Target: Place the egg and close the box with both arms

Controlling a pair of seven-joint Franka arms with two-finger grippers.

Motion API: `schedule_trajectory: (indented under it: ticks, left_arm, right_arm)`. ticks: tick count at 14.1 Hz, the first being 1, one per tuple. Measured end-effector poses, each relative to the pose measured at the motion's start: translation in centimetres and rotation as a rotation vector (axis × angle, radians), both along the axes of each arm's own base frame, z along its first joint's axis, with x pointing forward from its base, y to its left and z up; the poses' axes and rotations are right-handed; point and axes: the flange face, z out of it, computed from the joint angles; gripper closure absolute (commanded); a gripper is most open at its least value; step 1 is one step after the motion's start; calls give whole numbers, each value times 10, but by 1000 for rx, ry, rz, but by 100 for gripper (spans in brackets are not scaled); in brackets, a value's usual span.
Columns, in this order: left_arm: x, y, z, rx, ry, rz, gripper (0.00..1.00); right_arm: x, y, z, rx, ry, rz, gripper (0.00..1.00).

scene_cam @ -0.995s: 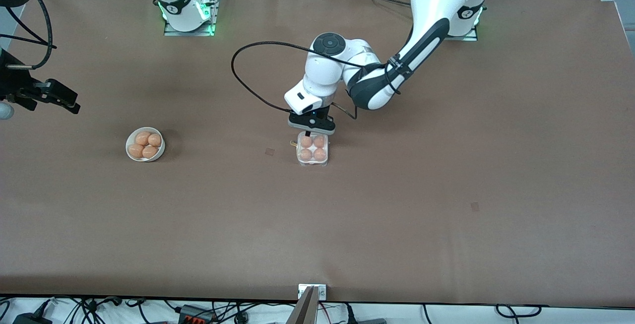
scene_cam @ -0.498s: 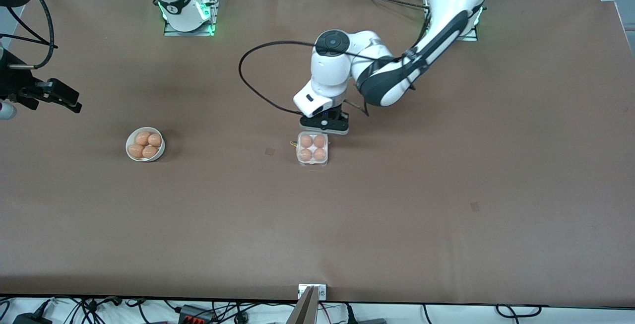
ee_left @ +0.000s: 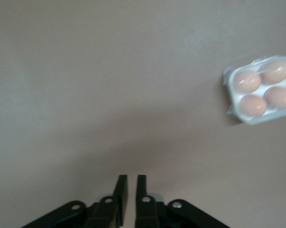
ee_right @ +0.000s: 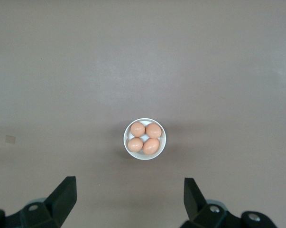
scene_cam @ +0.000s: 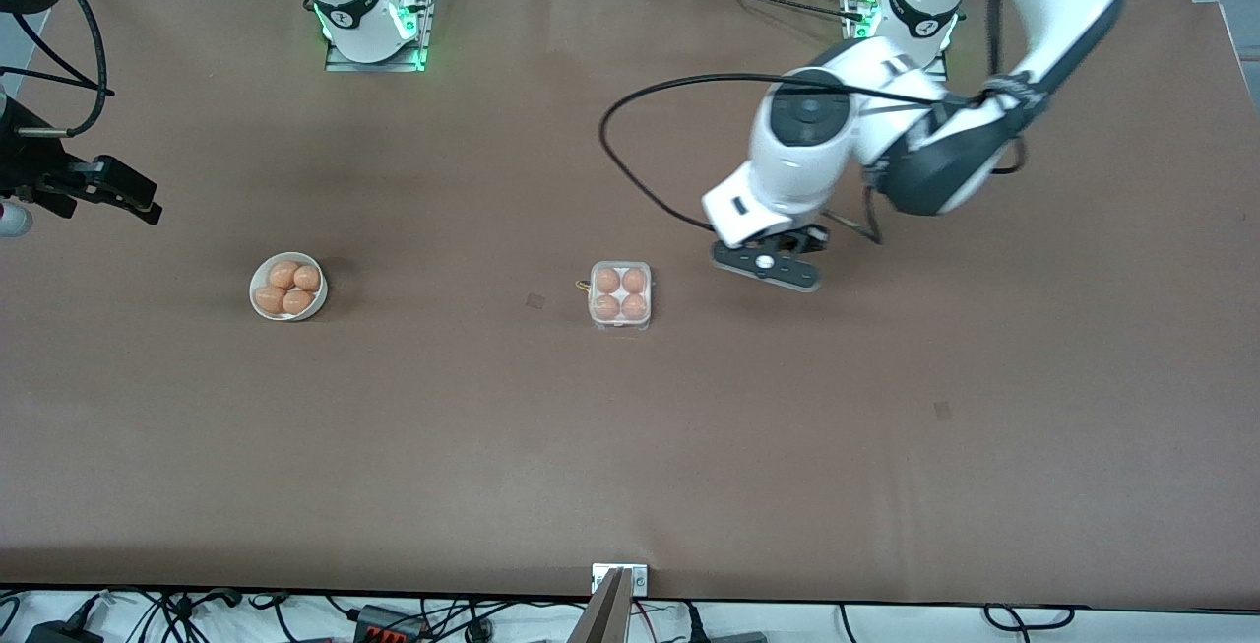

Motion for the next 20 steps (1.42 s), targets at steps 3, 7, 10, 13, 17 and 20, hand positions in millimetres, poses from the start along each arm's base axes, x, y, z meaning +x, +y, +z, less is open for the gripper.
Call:
schedule_trajectory:
  ticks: [3,7,10,13,17,20]
  left_arm:
    - [9,32,27,-7,8,25,0]
    - [32,71,70,22,34,46,0]
    - [41,99,101,32,72,-27,0]
    - [48,119,126,-3,91,-79,0]
    - [53,168,139,-118,187,-16,0]
    - [54,228,158,-200,197,2,0]
  right_arm:
    - [-4,1,4,0,10,17,0]
    - [-9,1,11,-1,6,30,0]
    - [-9,1,12,-1,6,30,0]
    - [-9,0,12,-1,6,29,0]
    - [-9,-1,13,-1,5,27,0]
    - [-9,-2,13,-1,4,25,0]
